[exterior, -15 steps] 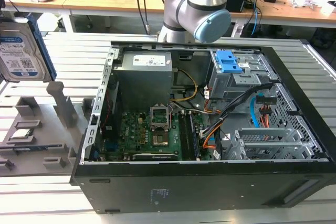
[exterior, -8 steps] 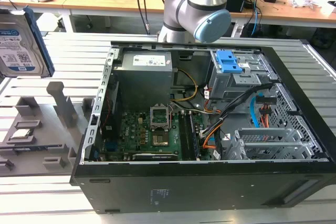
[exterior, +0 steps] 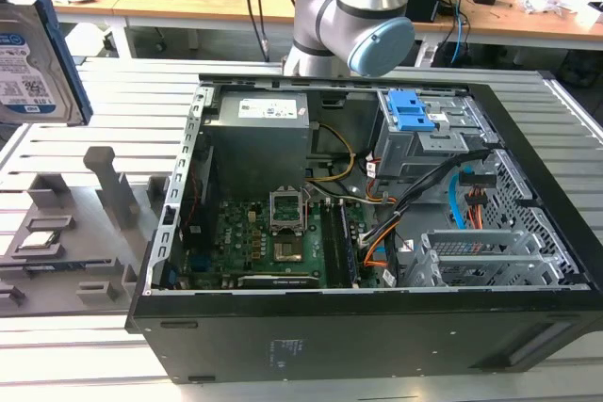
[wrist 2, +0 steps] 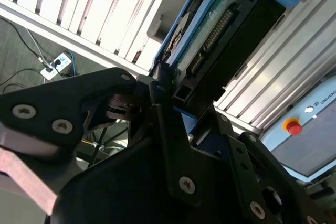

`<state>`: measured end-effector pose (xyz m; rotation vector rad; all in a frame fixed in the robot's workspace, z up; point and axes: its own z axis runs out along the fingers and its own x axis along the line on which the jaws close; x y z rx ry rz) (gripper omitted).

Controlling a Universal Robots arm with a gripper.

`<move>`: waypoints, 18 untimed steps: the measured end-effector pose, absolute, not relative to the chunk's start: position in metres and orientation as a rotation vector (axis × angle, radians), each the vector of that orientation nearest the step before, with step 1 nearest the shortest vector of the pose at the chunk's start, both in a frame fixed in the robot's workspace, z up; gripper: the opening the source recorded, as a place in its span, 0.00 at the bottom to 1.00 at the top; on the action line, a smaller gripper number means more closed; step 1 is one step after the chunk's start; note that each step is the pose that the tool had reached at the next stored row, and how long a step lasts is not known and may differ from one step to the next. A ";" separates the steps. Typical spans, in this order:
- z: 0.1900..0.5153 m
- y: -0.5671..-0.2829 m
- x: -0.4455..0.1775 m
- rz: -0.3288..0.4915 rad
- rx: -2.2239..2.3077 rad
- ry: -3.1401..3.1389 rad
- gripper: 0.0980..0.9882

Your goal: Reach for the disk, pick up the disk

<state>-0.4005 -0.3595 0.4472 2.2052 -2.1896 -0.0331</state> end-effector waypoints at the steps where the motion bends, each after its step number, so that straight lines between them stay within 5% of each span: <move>1: 0.450 -0.359 -0.400 -0.033 2.205 -2.190 0.30; 18: 0.498 -0.359 -0.400 -0.033 2.205 -2.190 0.30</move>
